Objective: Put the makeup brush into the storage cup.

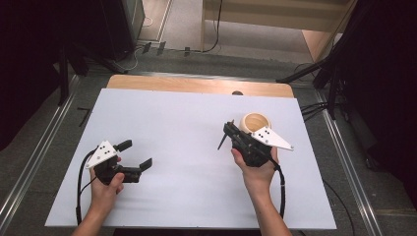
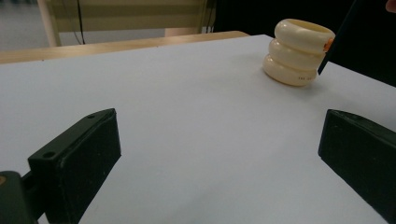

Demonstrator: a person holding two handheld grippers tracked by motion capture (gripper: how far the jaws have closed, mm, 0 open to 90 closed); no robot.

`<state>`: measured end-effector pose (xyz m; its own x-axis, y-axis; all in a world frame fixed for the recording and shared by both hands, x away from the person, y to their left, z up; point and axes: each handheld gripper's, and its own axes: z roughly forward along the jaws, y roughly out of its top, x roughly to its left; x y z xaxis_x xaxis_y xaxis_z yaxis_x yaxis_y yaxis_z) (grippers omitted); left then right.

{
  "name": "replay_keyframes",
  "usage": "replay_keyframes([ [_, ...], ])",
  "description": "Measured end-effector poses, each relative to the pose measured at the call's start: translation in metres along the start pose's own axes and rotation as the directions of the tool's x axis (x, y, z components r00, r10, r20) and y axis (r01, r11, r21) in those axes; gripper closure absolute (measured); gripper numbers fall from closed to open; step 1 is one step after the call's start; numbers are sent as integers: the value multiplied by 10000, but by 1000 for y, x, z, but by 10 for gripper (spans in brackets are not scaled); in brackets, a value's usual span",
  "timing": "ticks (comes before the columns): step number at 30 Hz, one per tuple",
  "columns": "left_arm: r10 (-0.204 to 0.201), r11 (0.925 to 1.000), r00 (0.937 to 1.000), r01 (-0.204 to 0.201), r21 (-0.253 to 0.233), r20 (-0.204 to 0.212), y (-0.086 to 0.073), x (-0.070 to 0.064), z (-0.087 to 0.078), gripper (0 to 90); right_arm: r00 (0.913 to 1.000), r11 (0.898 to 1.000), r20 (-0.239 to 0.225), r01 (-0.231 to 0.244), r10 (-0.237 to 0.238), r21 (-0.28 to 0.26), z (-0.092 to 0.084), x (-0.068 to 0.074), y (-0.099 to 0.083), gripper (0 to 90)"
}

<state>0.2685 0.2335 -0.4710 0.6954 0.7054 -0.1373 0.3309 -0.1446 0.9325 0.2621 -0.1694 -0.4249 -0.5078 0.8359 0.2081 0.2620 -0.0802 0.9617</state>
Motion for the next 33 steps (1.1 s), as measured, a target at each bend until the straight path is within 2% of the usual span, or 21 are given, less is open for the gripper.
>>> replay_keyframes([
  [18,229,9995,9989,-237,-197,-418,-4,13,-22,0,9989,9998,412,217,-215,-33,-2,-13,11,847],
  [33,388,9987,9954,-414,-284,-872,-13,16,-39,0,9968,9995,749,300,-295,-61,1,-29,22,847],
])
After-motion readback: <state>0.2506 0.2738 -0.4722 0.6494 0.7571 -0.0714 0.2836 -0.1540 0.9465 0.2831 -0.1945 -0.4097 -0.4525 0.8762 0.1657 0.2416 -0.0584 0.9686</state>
